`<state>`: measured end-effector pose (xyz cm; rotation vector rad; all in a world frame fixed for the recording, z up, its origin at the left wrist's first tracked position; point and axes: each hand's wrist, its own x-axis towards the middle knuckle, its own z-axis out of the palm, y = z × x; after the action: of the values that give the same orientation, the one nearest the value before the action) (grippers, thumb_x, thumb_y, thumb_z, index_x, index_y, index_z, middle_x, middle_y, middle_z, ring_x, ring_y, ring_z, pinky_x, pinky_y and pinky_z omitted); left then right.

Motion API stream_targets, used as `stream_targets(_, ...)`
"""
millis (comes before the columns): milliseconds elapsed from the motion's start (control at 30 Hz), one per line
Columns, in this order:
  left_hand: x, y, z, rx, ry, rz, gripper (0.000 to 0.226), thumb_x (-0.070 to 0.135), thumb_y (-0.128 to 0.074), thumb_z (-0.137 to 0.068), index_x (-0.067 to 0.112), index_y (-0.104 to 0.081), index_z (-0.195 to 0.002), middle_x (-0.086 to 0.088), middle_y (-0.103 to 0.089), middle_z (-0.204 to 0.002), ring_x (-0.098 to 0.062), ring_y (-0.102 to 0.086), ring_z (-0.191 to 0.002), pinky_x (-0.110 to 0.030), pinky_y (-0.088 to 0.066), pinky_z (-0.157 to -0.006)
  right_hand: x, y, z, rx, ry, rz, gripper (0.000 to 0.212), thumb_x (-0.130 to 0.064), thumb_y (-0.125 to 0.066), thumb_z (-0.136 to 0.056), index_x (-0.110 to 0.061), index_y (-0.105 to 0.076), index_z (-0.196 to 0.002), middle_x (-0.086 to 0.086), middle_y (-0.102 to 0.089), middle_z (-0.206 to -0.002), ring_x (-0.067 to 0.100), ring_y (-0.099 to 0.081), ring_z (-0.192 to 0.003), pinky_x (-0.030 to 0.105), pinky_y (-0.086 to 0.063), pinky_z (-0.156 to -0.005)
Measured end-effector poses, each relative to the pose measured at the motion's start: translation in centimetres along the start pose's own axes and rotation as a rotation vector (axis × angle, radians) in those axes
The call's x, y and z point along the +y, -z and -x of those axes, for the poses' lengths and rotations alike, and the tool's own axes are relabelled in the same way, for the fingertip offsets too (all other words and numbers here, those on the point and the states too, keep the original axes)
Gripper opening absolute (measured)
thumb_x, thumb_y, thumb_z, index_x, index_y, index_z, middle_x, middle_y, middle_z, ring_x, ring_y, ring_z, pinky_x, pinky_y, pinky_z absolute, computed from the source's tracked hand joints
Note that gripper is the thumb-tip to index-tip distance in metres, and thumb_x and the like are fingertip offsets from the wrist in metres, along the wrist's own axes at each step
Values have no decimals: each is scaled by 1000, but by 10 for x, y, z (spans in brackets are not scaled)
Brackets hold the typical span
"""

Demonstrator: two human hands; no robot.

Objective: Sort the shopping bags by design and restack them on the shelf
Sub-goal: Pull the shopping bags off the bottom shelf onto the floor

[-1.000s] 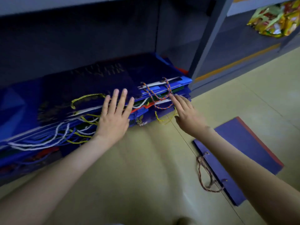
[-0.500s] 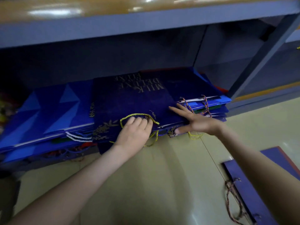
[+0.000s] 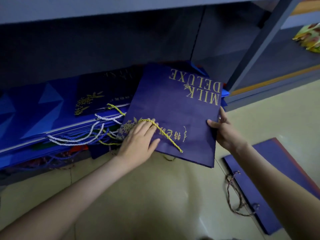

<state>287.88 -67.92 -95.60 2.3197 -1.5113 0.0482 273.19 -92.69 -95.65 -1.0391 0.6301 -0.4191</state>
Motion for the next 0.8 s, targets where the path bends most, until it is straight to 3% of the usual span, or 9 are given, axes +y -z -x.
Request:
stream_targets(133, 35, -19, -7, 221, -202, 69, 26, 29, -57, -81, 8, -62, -97, -8, -61, -97, -24, -49, -93, -36, -37, -86, 7, 61, 40, 226, -9, -38, 68, 13, -42, -89, -29, -37, -142, 3, -57, -133, 22, -62, -108, 32, -56, -78)
stream_targets(233, 61, -42, -16, 190, -378, 128, 37, 41, -59, -80, 11, -55, -99, -9, -60, -104, -25, -50, -96, -37, -35, -89, 15, 104, 82, 349, 3, -19, 66, 15, -41, -89, -29, -40, -139, -1, -59, -129, 20, -62, -109, 32, -55, -81)
stream_targets(400, 82, -96, -24, -250, -472, 34, 59, 52, -44, -84, 13, -58, -126, -18, -45, -139, -28, -37, -124, -42, -29, -107, 48, 151, 132, 528, -47, -10, 60, 15, -41, -90, -28, -42, -133, 1, -62, -121, 18, -67, -95, 31, -57, -72)
stream_targets(500, 80, -118, -18, -494, -421, -57, 64, 52, -40, -92, 24, -27, -148, -12, -9, -158, -26, -12, -144, -46, -9, -116, 75, 153, 135, 578, -92, -54, 60, 15, -40, -91, -28, -41, -133, 1, -63, -118, 20, -66, -94, 31, -57, -71)
stream_targets(567, 75, -126, -13, -672, -305, -102, 68, 55, -38, -95, 29, -9, -151, -6, 9, -159, -22, 7, -146, -48, 2, -116, 96, 143, 126, 621, -127, -18, 53, 14, -39, -92, -23, -40, -131, 5, -61, -121, 21, -64, -96, 32, -57, -72)
stream_targets(633, 70, -131, -6, -752, -185, -122, 70, 59, -33, -94, 32, -4, -151, -4, 12, -159, -23, 12, -145, -51, 5, -115, 119, 127, 115, 677, -247, 51, 41, 8, -43, -94, -17, -38, -126, 9, -58, -121, 20, -60, -90, 33, -54, -72)
stream_targets(700, 63, -138, 2, -795, -71, -92, 70, 61, -30, -94, 33, -1, -151, -3, 14, -158, -24, 14, -145, -53, 5, -114, 139, 111, 109, 675, -502, 158, 29, -6, -52, -95, -13, -39, -120, 10, -58, -109, 19, -59, -79, 34, -51, -61)
stream_targets(800, 54, -149, 16, -821, 34, -101, 77, 65, -32, -91, 31, 3, -151, -5, 15, -158, -28, 17, -144, -55, 5, -114, 144, 87, 112, 362, -937, 574, 33, -31, -48, -99, 1, -52, -106, 16, -60, -80, 28, -61, -64, 38, -53, -55)
